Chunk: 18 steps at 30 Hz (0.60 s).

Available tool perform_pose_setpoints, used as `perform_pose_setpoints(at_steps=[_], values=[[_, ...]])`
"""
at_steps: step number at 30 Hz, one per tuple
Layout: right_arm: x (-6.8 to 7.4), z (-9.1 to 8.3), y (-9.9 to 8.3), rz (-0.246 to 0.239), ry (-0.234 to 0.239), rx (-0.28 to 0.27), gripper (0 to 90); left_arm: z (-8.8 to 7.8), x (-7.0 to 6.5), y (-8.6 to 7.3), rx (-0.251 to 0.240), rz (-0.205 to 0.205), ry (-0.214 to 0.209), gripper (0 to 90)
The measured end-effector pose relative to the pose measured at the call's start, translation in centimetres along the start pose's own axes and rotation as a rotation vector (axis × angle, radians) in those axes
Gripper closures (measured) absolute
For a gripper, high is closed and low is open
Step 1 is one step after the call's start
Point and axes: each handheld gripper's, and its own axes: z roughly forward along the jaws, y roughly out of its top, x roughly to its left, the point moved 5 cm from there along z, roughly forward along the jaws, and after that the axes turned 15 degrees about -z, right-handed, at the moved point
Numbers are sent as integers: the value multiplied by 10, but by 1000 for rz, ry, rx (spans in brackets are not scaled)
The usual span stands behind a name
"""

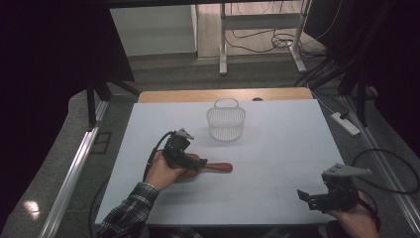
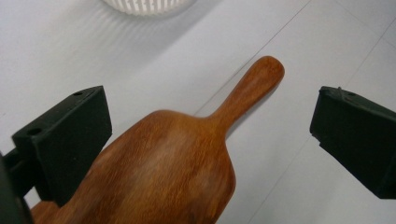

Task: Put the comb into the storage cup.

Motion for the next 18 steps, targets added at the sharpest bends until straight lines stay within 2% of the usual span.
perform_pose_setpoints(at_steps=[9, 12, 16, 18], values=[[0, 0, 0, -3, 1, 3, 0, 10, -4, 7, 22, 16, 7, 0], [0, 0, 0, -3, 2, 4, 0, 13, -6, 9, 36, 34, 20, 1], [0, 0, 0, -3, 3, 4, 0, 15, -6, 10, 37, 34, 27, 31], [0, 0, 0, -3, 3, 5, 0, 15, -6, 11, 37, 37, 26, 75]])
